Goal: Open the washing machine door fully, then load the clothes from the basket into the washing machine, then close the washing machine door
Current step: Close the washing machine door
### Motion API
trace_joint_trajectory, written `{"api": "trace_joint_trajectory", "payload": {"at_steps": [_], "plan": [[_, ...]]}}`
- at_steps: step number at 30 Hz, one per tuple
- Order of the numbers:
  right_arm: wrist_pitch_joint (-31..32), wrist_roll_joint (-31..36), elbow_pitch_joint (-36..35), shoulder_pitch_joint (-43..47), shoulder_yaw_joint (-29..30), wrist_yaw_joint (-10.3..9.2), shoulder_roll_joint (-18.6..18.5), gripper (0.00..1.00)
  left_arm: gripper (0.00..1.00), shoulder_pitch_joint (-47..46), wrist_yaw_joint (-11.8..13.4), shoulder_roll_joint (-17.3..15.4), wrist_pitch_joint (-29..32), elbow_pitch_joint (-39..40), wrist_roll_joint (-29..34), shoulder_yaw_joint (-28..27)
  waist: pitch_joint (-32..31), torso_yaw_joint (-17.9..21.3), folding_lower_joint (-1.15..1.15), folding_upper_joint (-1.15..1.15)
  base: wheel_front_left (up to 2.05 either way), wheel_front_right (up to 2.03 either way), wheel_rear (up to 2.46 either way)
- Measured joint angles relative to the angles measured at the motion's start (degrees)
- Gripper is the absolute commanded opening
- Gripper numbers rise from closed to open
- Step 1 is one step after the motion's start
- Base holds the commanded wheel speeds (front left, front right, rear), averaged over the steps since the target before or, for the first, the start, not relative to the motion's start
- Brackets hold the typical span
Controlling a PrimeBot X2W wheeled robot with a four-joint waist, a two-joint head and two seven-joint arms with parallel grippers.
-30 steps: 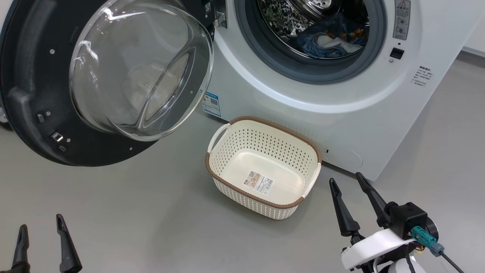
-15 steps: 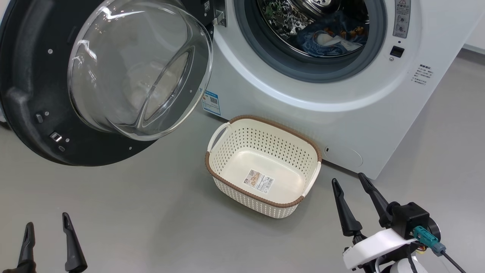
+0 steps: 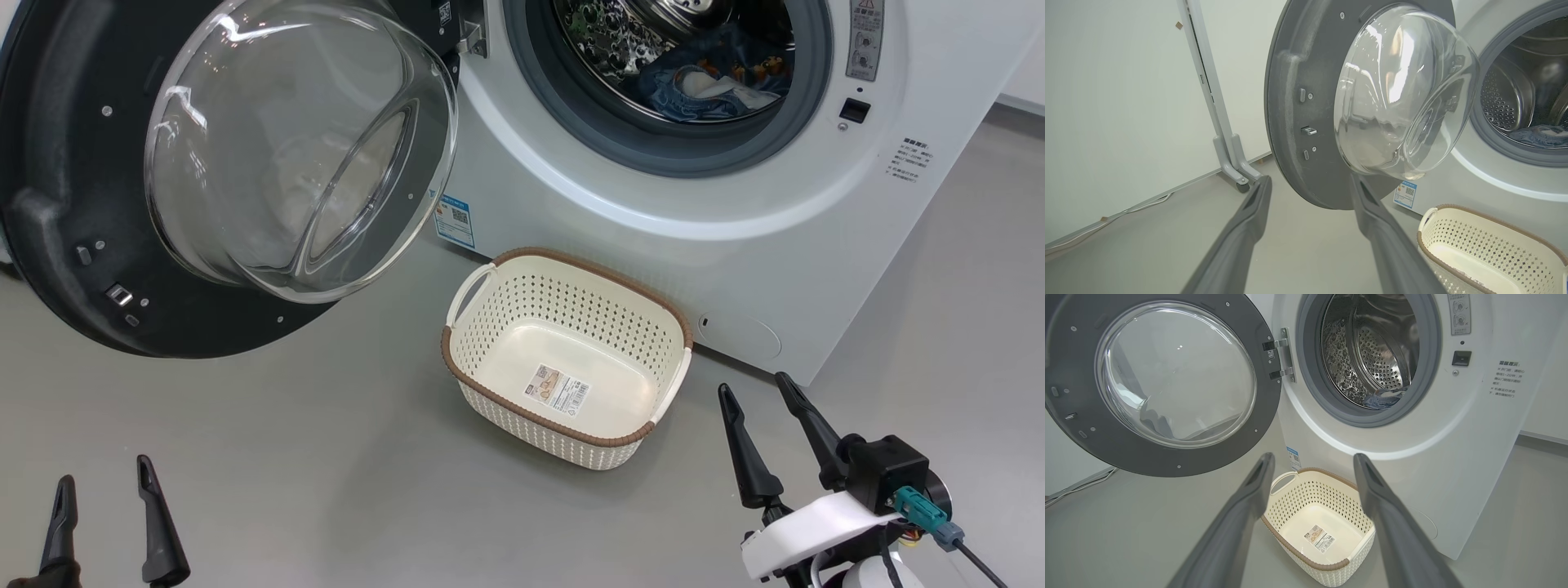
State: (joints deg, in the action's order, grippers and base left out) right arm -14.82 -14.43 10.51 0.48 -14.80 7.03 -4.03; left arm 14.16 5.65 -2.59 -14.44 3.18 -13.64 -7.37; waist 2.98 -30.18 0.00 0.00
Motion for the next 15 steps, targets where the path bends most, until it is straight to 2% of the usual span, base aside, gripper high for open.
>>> {"api": "trace_joint_trajectory", "payload": {"at_steps": [3, 4, 5, 6, 15], "plan": [[0.0, 0.0, 0.0, 0.0, 0.0, 0.0, 0.0, 1.0, 1.0, 0.0, 0.0, 0.0, 0.0, 0.1, 0.0, 0.0, 0.0, 0.0, 0.0, 0.0, 0.0, 0.0, 0.0], [0.0, 0.0, 0.0, 0.0, 0.0, 0.0, 0.0, 1.0, 0.85, 0.0, 0.0, 0.0, 0.0, 0.2, -0.1, 0.0, 0.0, 0.0, 0.0, 0.0, 0.0, 0.0, 0.0], [0.0, 0.0, 0.0, 0.0, 0.0, 0.0, 0.0, 1.0, 0.36, 0.0, 0.0, 0.0, 0.0, 0.2, -0.7, 0.1, 0.0, 0.0, 0.0, 0.0, 0.0, 0.0, 0.0], [0.0, 0.0, 0.0, 0.0, 0.1, 0.0, 0.0, 1.0, 0.0, 0.0, 0.0, 0.0, 0.0, 0.2, -1.4, 0.2, 0.0, 0.0, 0.0, 0.0, 0.0, 0.0, 0.0], [0.0, 0.0, 0.1, 0.0, 0.4, 0.0, 0.1, 1.0, 0.0, 0.0, 0.0, 0.0, 0.0, -0.3, -3.2, 0.6, 0.0, 0.1, 0.0, 0.0, 0.0, 0.0, 0.0]]}}
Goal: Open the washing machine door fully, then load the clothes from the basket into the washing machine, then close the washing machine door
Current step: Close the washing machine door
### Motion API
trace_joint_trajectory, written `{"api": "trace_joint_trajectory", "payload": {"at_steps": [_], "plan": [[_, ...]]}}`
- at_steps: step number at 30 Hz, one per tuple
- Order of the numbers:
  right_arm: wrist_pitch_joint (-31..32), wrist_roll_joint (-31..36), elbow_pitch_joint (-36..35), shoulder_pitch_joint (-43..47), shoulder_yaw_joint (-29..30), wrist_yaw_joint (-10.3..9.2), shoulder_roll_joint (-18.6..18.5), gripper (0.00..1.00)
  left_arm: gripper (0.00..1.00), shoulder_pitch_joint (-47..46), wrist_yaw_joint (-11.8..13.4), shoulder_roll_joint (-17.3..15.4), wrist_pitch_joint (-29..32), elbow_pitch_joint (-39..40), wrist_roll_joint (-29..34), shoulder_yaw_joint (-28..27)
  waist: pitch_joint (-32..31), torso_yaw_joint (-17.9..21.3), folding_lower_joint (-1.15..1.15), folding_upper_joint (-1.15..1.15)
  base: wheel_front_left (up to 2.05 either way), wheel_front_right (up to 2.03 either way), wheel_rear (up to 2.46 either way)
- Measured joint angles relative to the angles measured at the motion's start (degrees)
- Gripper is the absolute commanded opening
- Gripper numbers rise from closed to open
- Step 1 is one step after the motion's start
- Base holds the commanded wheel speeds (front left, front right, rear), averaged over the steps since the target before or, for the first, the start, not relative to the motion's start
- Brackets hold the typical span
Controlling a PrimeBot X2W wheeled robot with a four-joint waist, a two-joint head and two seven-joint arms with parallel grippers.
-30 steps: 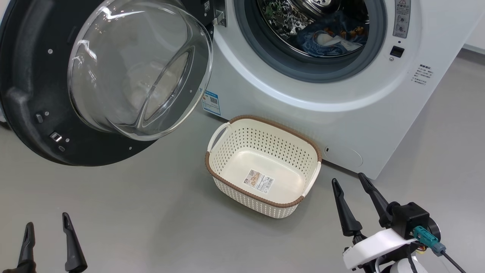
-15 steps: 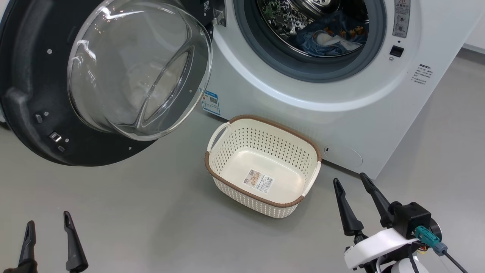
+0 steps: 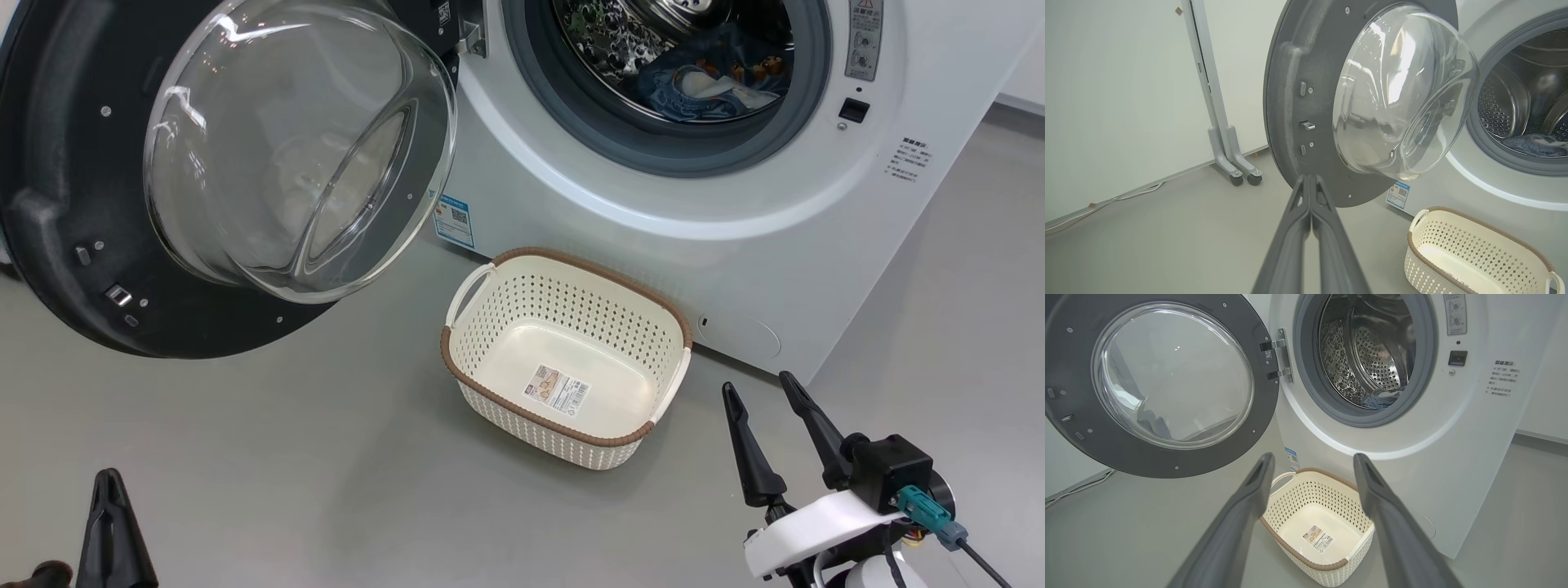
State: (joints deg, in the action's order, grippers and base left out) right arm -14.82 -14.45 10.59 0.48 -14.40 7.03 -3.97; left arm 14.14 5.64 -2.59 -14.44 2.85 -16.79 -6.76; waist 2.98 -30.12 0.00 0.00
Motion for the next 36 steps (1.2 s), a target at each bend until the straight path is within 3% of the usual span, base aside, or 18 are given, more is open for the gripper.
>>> {"api": "trace_joint_trajectory", "payload": {"at_steps": [7, 17, 25, 31, 36], "plan": [[0.0, -0.1, 0.0, 0.0, 0.4, 0.0, 0.1, 1.0, 0.0, -0.9, -0.7, 0.0, 0.0, -0.4, -11.7, -1.2, 0.1, 0.0, 0.0, 0.0, 0.0, 0.0, 0.0], [0.0, -0.2, 0.0, 0.0, 0.3, -0.01, 0.2, 1.0, 0.0, -6.7, -5.7, 0.2, 0.0, -1.5, -16.4, -6.6, 0.5, 0.4, 0.0, 0.0, 0.0, 0.0, 0.0], [0.0, -0.2, 0.0, -0.3, -0.4, -0.01, 0.2, 1.0, 0.0, -12.5, -7.7, -0.4, 0.0, -4.4, -23.6, -11.3, 1.4, 1.5, 0.0, 0.0, 0.0, 0.0, 0.0], [0.0, -0.2, 0.0, -0.8, -1.3, -0.01, 0.2, 1.0, 0.0, -18.3, -8.6, -0.7, 2.0, -6.8, -34.4, -16.6, 1.8, 2.2, 0.0, 0.0, 0.0, 0.0, 0.0], [0.0, -0.2, -0.1, -1.6, -1.3, 0.0, -0.1, 1.0, 0.0, -22.7, -9.2, -3.4, 6.4, -10.8, -43.4, -21.3, 2.5, 3.5, 0.0, 0.0, 0.0, 0.0, 0.0]]}}
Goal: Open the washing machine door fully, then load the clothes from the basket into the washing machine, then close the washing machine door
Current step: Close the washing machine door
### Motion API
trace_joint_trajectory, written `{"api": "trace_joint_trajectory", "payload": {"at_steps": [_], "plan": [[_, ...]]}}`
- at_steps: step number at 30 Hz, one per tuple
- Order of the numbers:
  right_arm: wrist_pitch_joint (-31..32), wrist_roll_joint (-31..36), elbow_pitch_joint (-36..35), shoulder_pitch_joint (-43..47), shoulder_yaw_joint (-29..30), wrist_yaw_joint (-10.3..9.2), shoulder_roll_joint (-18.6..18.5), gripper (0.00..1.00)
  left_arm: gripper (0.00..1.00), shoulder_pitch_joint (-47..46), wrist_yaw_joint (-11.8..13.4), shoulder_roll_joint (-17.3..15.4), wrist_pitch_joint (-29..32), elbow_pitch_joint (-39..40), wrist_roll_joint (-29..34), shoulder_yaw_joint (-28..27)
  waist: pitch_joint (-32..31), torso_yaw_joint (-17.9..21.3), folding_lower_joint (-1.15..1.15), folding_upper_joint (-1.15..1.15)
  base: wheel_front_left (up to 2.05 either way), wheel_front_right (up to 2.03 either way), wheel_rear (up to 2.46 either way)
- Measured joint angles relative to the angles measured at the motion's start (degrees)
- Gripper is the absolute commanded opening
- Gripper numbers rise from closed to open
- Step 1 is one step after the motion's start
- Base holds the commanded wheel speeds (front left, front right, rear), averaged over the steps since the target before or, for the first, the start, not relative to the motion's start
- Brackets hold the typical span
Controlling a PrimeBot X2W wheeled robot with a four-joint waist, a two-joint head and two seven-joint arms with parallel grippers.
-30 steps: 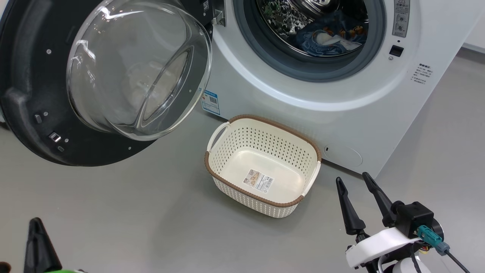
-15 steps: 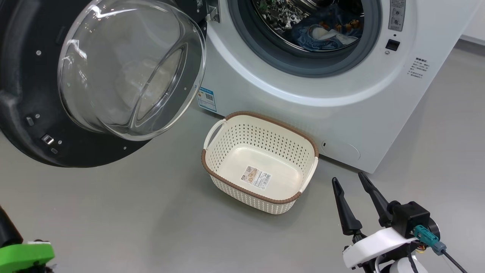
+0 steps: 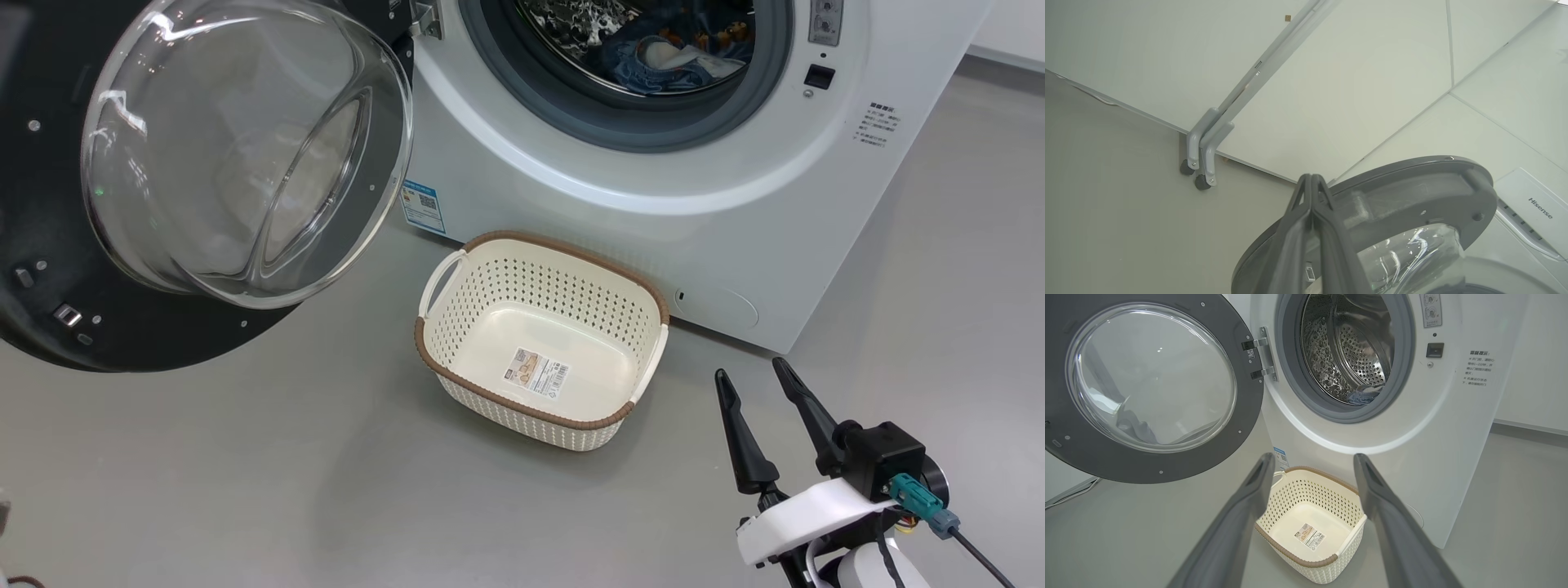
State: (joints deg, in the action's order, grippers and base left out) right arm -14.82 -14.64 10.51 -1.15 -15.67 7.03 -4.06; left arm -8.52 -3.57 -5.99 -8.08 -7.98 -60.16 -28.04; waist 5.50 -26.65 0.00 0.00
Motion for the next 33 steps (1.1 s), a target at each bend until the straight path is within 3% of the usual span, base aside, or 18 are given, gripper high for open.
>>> {"api": "trace_joint_trajectory", "payload": {"at_steps": [8, 12, 24, 33], "plan": [[0.0, 0.0, 0.0, -0.8, -0.1, -0.01, -1.0, 1.0, 0.0, -7.4, -0.3, -3.9, 7.8, -5.3, -12.6, -5.4, 1.2, 1.5, 0.0, 0.0, 0.0, 0.0, 0.0], [0.0, 0.0, 0.0, -0.9, 0.1, -0.01, -1.5, 1.0, 0.0, -10.9, 1.2, -5.3, 12.3, -7.7, -18.6, -7.3, 1.9, 2.2, 0.0, 0.0, 0.0, 0.0, 0.0], [0.0, 0.1, -0.4, -2.0, 0.0, -0.01, -3.1, 1.0, 0.0, -14.2, 4.4, -11.0, 20.5, -10.9, -25.2, -11.0, 4.6, 4.1, 0.0, 0.0, 0.0, 0.0, 0.0], [0.0, 0.1, -1.1, -2.4, 0.8, 0.0, -4.7, 1.0, 0.0, -15.6, 5.6, -13.8, 24.3, -13.0, -25.8, -11.0, 7.7, 5.6, 0.0, 0.0, 0.0, 0.0, 0.0]]}}
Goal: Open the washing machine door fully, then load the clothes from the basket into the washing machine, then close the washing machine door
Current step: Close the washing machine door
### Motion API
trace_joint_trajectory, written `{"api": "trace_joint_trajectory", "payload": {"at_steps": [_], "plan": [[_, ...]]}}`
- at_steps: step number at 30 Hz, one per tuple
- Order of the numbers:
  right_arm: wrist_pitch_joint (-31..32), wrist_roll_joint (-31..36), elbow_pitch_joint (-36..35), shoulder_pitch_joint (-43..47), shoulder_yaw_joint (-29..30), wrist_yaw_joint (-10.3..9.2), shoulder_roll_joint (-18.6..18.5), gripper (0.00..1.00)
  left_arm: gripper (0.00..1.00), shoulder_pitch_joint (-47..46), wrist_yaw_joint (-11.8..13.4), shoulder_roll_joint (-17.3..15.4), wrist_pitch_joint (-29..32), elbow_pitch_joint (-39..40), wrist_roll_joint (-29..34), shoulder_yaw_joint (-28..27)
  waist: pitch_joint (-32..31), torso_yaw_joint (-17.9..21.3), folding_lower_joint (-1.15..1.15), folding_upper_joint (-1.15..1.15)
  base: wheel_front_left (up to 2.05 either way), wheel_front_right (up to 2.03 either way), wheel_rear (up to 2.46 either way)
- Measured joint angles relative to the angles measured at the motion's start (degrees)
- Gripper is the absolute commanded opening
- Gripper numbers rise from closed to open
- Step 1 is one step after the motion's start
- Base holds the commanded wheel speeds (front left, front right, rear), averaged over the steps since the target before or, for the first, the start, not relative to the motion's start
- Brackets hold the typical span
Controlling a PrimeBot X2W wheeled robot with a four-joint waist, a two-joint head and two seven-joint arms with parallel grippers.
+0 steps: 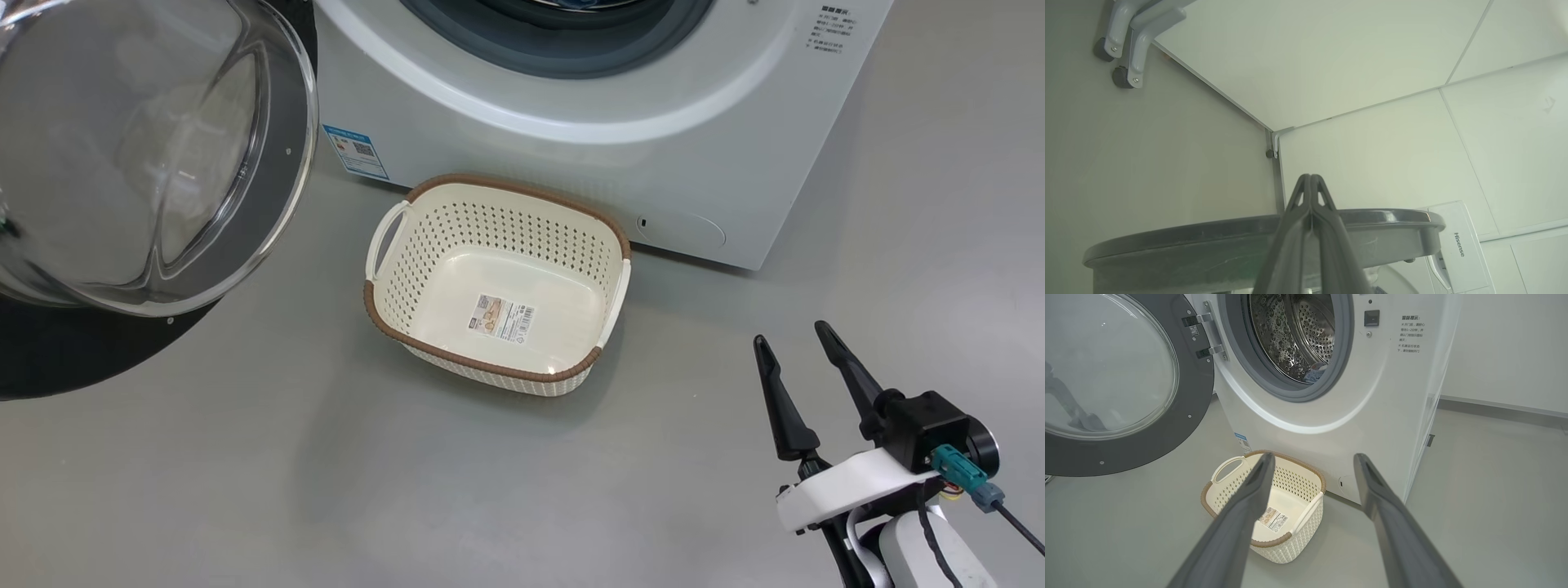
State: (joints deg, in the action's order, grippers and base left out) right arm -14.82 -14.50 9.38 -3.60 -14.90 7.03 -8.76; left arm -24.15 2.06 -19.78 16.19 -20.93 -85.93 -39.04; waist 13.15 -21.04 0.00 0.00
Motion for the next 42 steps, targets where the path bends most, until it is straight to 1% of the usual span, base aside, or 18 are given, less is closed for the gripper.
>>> {"api": "trace_joint_trajectory", "payload": {"at_steps": [4, 6, 21, 26, 31, 33, 42], "plan": [[0.0, 0.0, -0.3, -0.9, 0.3, -0.01, -0.3, 1.0, 0.0, -0.9, 0.1, -0.5, 0.2, -1.1, 0.0, 0.1, 1.2, 0.4, 0.0, 0.0, 0.0, 0.0, 0.0], [0.0, 0.0, -0.4, -0.9, 0.4, 0.0, -0.4, 1.0, 0.0, -1.2, 0.7, -0.8, 0.1, -1.8, 0.0, 0.1, 1.7, 0.5, 0.0, 0.0, 0.0, 0.0, 0.0], [0.0, 0.0, -0.7, -2.1, 0.2, -0.01, -0.9, 1.0, 0.0, -2.4, 0.7, -1.0, -0.6, -5.7, 0.7, 0.4, 4.2, 1.0, 0.0, 0.0, 0.0, 0.0, 0.0], [0.0, -0.1, -0.7, -2.1, 0.7, -0.01, -1.7, 1.0, 0.0, -3.4, 0.6, -1.0, -1.2, -6.5, 0.8, 0.8, 4.8, 1.1, 0.0, 0.0, 0.0, 0.0, 0.0], [0.0, -0.1, -0.7, -2.1, 0.8, 0.0, -1.8, 1.0, 0.0, -3.8, 0.4, -1.0, -1.4, -7.4, 1.2, 1.0, 4.9, 1.1, 0.0, 0.0, 0.0, 0.0, 0.0], [0.0, -0.1, -0.7, -2.1, 0.9, -0.01, -1.8, 1.0, 0.0, -3.8, -0.1, -1.0, -1.4, -7.8, 1.2, 1.2, 5.0, 1.0, 0.0, 0.0, 0.0, 0.0, 0.0], [0.0, -1.1, -0.7, -2.1, 1.1, -0.01, -1.8, 1.0, 0.0, -3.8, -1.5, -1.0, 2.5, -8.4, 0.2, 2.5, 4.8, 0.1, 0.0, 0.0, 0.0, 0.0, 0.0]]}}
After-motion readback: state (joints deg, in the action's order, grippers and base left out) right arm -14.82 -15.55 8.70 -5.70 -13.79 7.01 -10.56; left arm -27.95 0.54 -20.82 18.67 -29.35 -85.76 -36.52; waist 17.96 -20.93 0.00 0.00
